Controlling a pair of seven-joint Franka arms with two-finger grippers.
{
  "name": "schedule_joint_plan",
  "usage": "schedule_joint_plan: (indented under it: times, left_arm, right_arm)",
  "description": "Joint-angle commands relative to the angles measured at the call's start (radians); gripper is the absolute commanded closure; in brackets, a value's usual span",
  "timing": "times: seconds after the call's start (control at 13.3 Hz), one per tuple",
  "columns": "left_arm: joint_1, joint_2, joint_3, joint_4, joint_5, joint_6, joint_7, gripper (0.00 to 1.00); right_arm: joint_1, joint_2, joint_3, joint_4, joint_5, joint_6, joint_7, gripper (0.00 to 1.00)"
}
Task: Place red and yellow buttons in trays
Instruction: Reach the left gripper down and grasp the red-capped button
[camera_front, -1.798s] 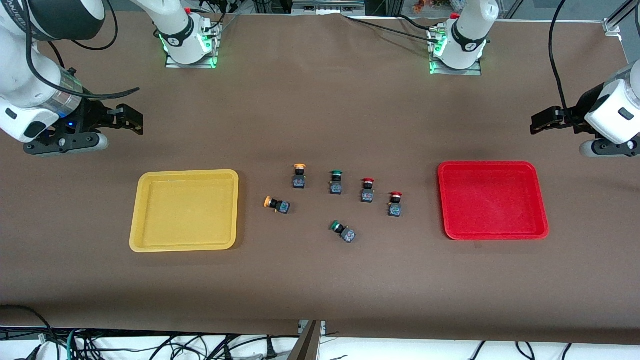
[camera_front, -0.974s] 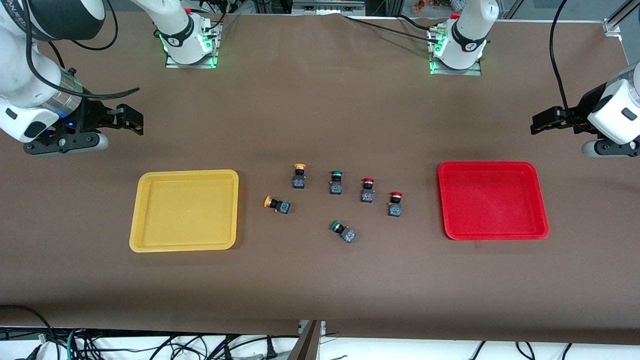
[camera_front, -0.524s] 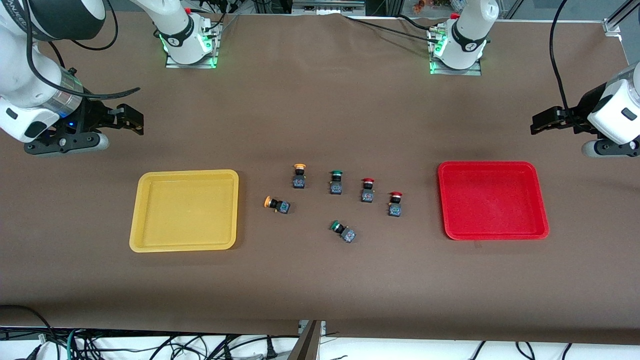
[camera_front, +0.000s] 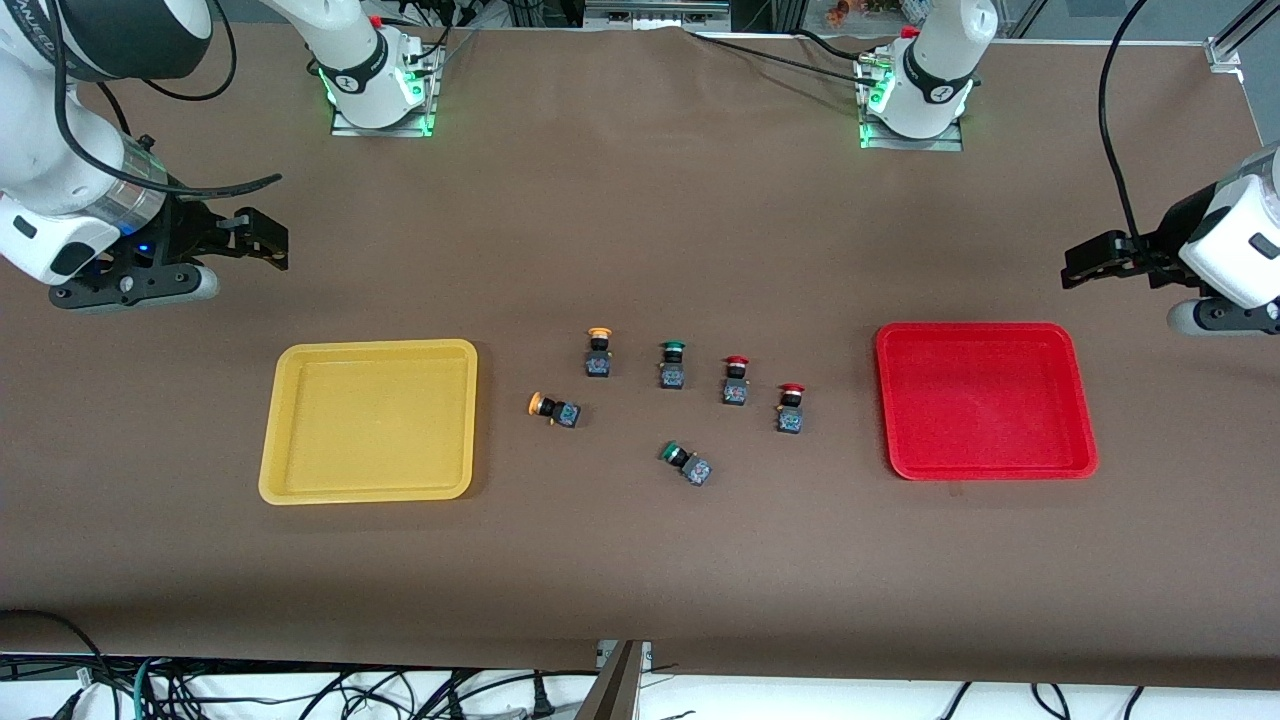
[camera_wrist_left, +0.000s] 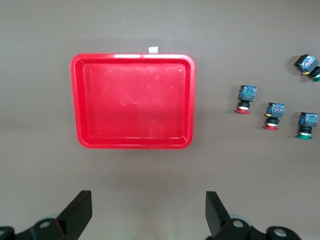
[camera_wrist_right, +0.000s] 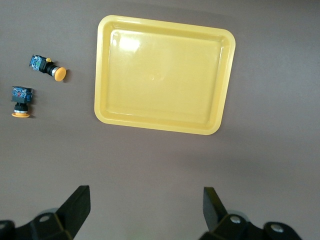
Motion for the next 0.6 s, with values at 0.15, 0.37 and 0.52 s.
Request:
schedule_joint_plan:
  times: [0.15, 0.37, 0.52]
  left_arm:
    - [-0.088, 0.082, -0.004, 0.107, -0.032, -0.006, -0.003, 0.00]
    - [-0.159, 0.095, -0.005, 0.106, -0.035, 0.042, -0.095, 0.00]
    - [-0.212, 0.137, -0.005, 0.107, -0.034, 0.086, -0.126, 0.00]
  right_arm:
    - [-0.001, -0.002, 0.004, 0.014, 0.004, -0.007, 0.005, 0.00]
    - [-0.001, -0.002, 0.004, 0.014, 0.002, -0.007, 0.005, 0.00]
    - [-0.001, -0.002, 0.004, 0.014, 0.002, -0.007, 0.005, 0.00]
